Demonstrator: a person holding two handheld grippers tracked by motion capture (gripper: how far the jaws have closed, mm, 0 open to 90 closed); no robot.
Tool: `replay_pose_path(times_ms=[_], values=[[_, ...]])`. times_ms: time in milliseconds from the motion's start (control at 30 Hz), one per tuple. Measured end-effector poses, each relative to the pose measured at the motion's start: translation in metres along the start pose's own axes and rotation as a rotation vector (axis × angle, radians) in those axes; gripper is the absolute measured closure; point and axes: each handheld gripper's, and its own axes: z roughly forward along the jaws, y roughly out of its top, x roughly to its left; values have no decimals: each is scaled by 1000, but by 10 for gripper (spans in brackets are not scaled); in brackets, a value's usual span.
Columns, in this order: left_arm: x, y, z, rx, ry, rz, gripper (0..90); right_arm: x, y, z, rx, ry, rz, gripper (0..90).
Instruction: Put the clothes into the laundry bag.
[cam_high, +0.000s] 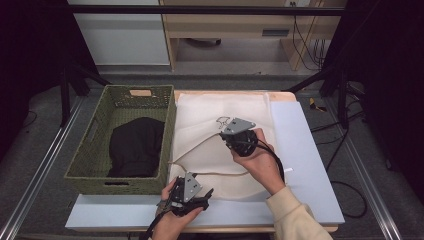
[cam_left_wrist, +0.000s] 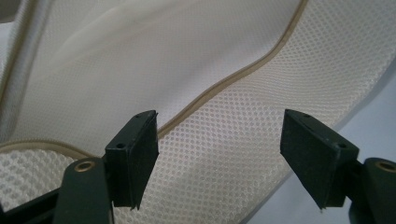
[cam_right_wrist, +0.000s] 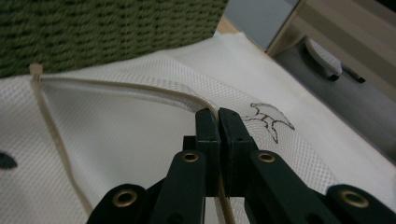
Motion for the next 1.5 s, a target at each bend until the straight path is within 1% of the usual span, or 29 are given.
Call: replay_pose_path(times_ms=[67, 167, 267, 333, 367, 400, 467, 500, 600, 667, 767, 833, 867, 900, 933, 967, 1000, 1033, 1100, 1133, 1167, 1200, 1233, 1267, 1300, 1333, 1433, 1467, 1500], values=[[0, 0, 0, 1, 0, 4, 285, -3, 9, 1, -13, -15, -2, 875], [0, -1, 2, 3, 0, 1, 287, -11, 26, 0, -46, -31, 8, 876], [0, -1, 4, 7, 1, 7, 291, -15, 41, -2, -69, -38, 11, 876], [0, -1, 5, 9, 7, 12, 293, -17, 49, -3, -85, -33, 17, 876], [0, -1, 5, 9, 7, 12, 292, -17, 49, -3, -85, -33, 17, 876], [1, -1, 6, 11, 8, 17, 292, -18, 56, -4, -101, -34, 17, 877], [2, -2, 6, 13, 14, 17, 292, -18, 58, -5, -106, -36, 18, 876], [2, -2, 7, 14, 15, 18, 293, -17, 62, -5, -115, -34, 11, 877], [3, -2, 7, 17, 17, 18, 293, -16, 64, -5, -122, -34, 11, 876], [4, -2, 8, 17, 18, 17, 292, -16, 65, -5, -139, -36, 9, 877], [5, -2, 7, 15, 14, 14, 291, -14, 65, -5, -137, -29, 4, 876], [5, 1, 4, 10, 17, 21, 279, -15, 62, -6, -137, -20, 13, 876], [6, 8, -1, -5, 13, 24, 267, -15, 60, -6, -133, -13, 14, 876], [6, 8, -1, -5, 13, 24, 257, -15, 60, -6, -133, -13, 14, 876], [7, 13, -5, -12, 8, 19, 257, -15, 58, -6, -129, -9, 15, 877], [8, 18, -9, -17, 2, 14, 237, -16, 56, -6, -126, -2, 14, 876], [10, 28, -14, -24, -4, 9, 214, -16, 53, -7, -128, 5, 22, 876], [10, 28, -14, -24, -4, 9, 205, -17, 51, -8, -129, 10, 24, 876], [14, 40, -20, -24, -2, 0, 188, -18, 50, -8, -132, 11, 27, 876], [16, 46, -23, -17, -5, 3, 160, -20, 47, -8, -135, 24, 37, 876], [23, 59, -30, -11, 0, -3, 150, -21, 46, -9, -135, 26, 42, 876], [27, 63, -33, -13, 4, -3, 144, -22, 45, -9, -140, 30, 45, 876], [27, 63, -33, -13, 4, -3, 138, -22, 44, -9, -141, 34, 48, 876], [39, 77, -42, -6, 30, 2, 129, -23, 43, -9, -146, 40, 48, 876], [39, 77, -42, -6, 30, 2, 126, -23, 43, -9, -146, 40, 48, 876], [48, 85, -48, -2, 44, -3, 126, -24, 42, -10, -148, 43, 54, 876], [67, 95, -56, 16, 68, -18, 108, -25, 39, -11, -153, 55, 56, 876], [74, 97, -59, 16, 79, -29, 101, -24, 37, -11, -149, 66, 53, 875], [82, 100, -62, 21, 89, -39, 101, -24, 37, -11, -149, 66, 53, 875]])
